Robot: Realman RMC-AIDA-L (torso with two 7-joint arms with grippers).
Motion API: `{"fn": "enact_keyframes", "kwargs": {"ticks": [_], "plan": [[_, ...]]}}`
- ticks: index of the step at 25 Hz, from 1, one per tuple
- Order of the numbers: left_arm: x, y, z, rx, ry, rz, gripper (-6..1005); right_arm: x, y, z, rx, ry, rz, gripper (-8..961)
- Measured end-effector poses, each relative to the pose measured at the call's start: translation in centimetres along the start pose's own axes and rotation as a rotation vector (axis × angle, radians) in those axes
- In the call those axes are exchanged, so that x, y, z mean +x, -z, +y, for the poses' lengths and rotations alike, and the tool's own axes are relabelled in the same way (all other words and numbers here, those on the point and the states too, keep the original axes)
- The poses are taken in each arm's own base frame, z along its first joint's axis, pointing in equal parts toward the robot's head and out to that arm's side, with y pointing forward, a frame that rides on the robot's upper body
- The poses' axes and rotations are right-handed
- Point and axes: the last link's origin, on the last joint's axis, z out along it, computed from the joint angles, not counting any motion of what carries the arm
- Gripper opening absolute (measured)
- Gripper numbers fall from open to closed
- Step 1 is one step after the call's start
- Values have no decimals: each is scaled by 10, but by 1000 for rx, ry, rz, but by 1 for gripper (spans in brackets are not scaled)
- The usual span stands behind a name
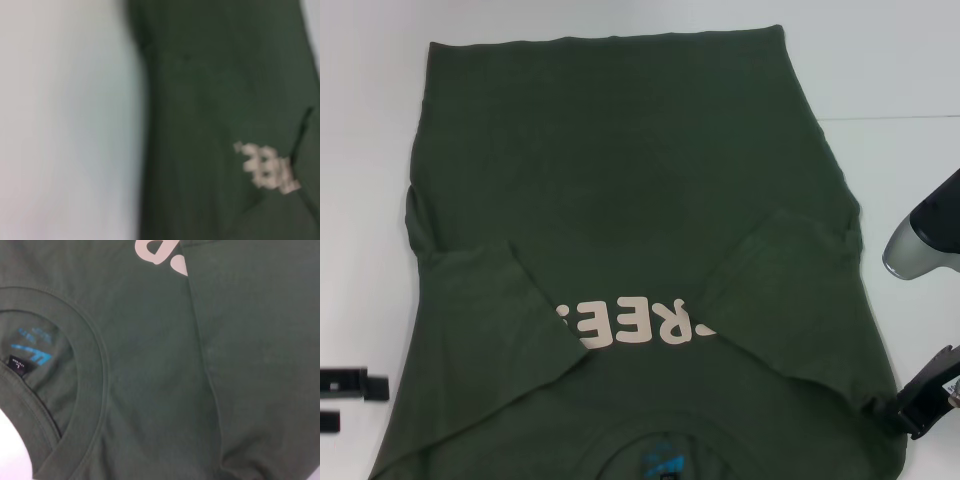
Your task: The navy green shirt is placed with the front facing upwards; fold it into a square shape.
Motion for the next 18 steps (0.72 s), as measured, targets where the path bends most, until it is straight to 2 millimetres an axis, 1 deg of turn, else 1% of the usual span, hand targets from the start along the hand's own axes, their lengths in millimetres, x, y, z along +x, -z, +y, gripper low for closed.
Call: {"fn": "enact_keyframes", "kwargs": {"ticks": [3, 10, 18], "plan": [[-5, -4, -3, 46, 21, -47, 917, -1, 0, 0, -1, 2, -3, 41], [-11, -7, -10, 97, 65, -81, 917, -4, 0, 3, -19, 5, -20, 42], [-12, -16, -8, 121, 67, -129, 917, -5, 0, 3, -18, 11, -23, 42]]}}
